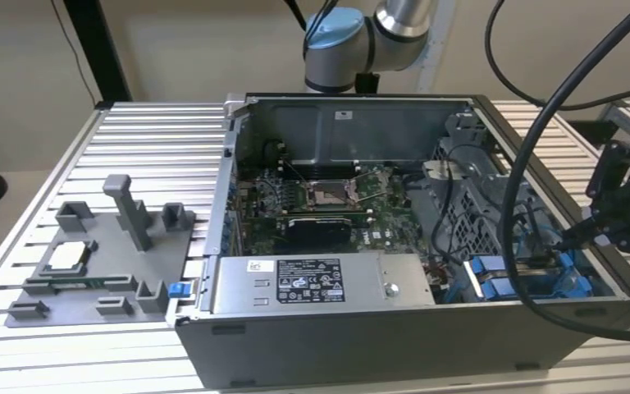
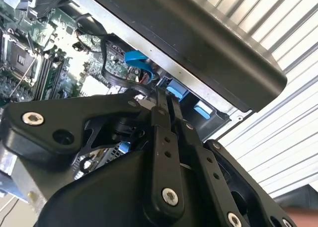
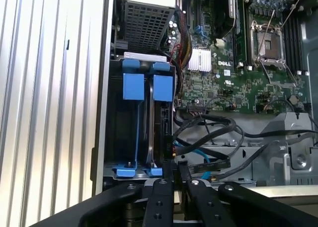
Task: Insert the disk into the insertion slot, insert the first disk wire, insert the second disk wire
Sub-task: 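Insert the second disk wire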
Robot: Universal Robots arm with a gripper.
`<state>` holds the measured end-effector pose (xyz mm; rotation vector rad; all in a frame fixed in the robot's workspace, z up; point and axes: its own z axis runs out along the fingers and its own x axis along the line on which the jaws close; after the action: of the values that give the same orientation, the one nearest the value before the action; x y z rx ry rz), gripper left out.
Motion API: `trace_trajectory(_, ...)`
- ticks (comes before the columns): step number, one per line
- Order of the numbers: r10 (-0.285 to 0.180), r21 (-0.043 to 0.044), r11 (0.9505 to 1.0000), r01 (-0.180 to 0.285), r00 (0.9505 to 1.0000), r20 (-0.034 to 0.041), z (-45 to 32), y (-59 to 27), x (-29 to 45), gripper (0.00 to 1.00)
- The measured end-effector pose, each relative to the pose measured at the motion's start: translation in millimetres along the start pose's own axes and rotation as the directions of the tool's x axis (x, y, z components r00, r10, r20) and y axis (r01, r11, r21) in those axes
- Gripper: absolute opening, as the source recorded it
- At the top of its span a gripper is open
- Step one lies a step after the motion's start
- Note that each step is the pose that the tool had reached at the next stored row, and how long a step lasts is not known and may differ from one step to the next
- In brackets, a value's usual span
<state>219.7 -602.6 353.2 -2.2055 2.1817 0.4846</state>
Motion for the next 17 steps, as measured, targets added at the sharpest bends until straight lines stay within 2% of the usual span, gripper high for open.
trace_trajectory(17, 0.000, -0.0001, 1.0000, 0.000, 1.0000, 0.0004, 0.1, 8.3, -0.3, 0.00)
